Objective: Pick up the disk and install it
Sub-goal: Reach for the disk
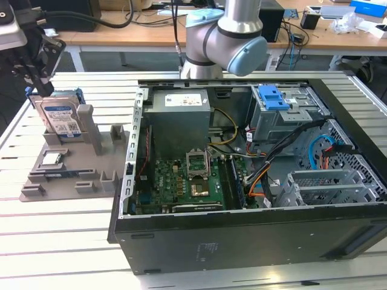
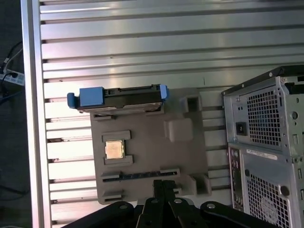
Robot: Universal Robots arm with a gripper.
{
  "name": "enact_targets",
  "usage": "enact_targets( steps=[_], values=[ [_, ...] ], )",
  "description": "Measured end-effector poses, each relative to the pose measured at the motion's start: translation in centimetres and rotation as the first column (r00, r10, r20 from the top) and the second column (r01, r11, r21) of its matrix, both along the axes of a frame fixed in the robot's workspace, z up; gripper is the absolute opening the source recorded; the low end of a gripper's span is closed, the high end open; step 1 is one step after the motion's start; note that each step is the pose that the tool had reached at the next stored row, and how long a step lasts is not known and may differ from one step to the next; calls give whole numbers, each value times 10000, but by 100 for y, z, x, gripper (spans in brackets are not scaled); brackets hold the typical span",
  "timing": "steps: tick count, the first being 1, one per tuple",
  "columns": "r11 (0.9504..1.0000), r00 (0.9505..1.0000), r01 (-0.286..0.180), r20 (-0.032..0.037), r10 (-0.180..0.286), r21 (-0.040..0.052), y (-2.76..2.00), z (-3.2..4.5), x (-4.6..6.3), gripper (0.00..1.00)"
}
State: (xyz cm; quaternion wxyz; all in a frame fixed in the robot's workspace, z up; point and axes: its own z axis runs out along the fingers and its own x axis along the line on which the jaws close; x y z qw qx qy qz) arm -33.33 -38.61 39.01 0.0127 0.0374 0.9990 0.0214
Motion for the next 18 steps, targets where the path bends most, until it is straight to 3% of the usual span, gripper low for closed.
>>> enact_targets(
  steps=[5,18],
  values=[
    [10000,10000,0,0,0,1,46,-11,-137,11],
    [10000,10000,0,0,0,0,54,-15,-452,11]
  ],
)
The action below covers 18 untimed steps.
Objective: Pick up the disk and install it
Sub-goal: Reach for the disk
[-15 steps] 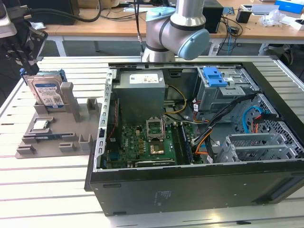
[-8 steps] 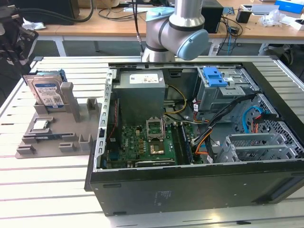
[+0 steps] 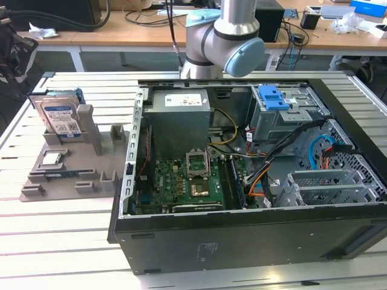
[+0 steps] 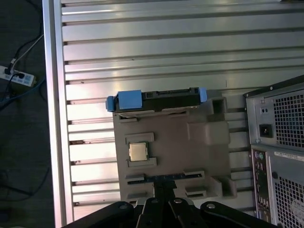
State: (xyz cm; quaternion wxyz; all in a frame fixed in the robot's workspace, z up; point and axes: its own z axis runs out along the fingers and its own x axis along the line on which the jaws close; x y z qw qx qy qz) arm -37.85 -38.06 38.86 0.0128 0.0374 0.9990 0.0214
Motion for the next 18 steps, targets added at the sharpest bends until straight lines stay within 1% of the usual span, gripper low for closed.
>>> enact_targets(
  steps=[6,8,11,12,13,15,17,18],
  values=[
    [10000,10000,1,0,-1,0,8,-3,-142,11],
    [10000,10000,0,2,0,1,22,-6,-180,11],
    [10000,10000,0,0,0,0,69,-14,-229,11],
    [10000,10000,1,1,-1,1,97,-25,-240,11],
    [10000,10000,2,0,-2,-1,152,-36,-240,11],
    [10000,10000,1,-1,-1,-7,190,-41,-234,11],
    [10000,10000,1,0,-1,-39,250,-51,-200,11],
    [10000,10000,0,0,0,-57,260,-54,-184,11]
  ],
)
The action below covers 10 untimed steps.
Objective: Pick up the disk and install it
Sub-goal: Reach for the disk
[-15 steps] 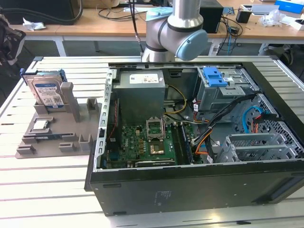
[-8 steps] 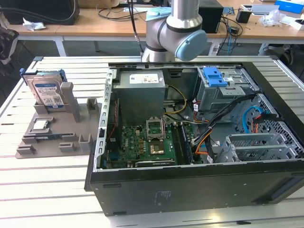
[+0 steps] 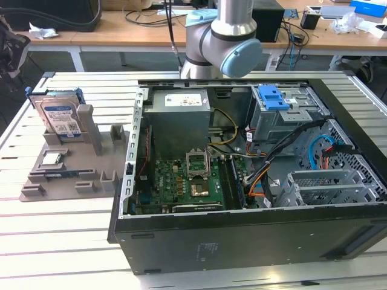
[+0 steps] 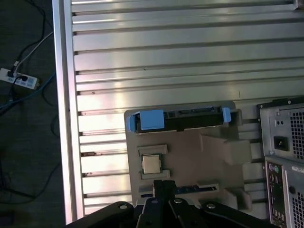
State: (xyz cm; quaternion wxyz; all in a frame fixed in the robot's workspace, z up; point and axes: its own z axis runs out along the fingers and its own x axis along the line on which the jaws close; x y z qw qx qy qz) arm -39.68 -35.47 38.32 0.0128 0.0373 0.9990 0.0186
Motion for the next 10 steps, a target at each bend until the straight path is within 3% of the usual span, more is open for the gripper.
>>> enact_targets(
  steps=[10],
  values=[
    [10000,10000,1,0,-1,-11,1,0,11,11]
  ],
)
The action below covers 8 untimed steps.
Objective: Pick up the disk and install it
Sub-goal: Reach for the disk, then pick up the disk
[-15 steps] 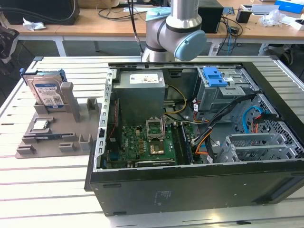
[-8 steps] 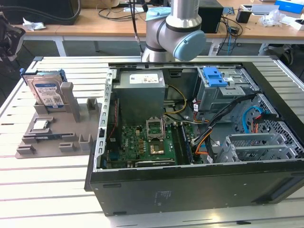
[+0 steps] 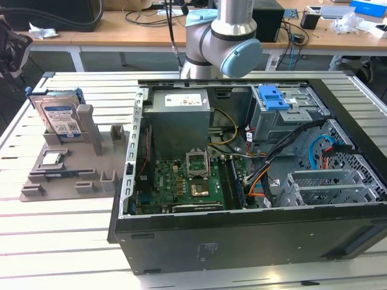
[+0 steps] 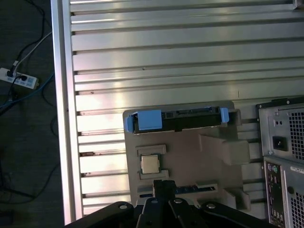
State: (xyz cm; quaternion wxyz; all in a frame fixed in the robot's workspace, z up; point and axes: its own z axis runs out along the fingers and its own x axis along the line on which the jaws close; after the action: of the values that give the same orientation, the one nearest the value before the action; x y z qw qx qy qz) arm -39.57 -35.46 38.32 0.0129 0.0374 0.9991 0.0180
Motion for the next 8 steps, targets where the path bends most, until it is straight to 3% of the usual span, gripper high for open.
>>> enact_targets(
  steps=[8],
  values=[
    [10000,10000,-77,0,77,0,0,0,3,11]
  ],
)
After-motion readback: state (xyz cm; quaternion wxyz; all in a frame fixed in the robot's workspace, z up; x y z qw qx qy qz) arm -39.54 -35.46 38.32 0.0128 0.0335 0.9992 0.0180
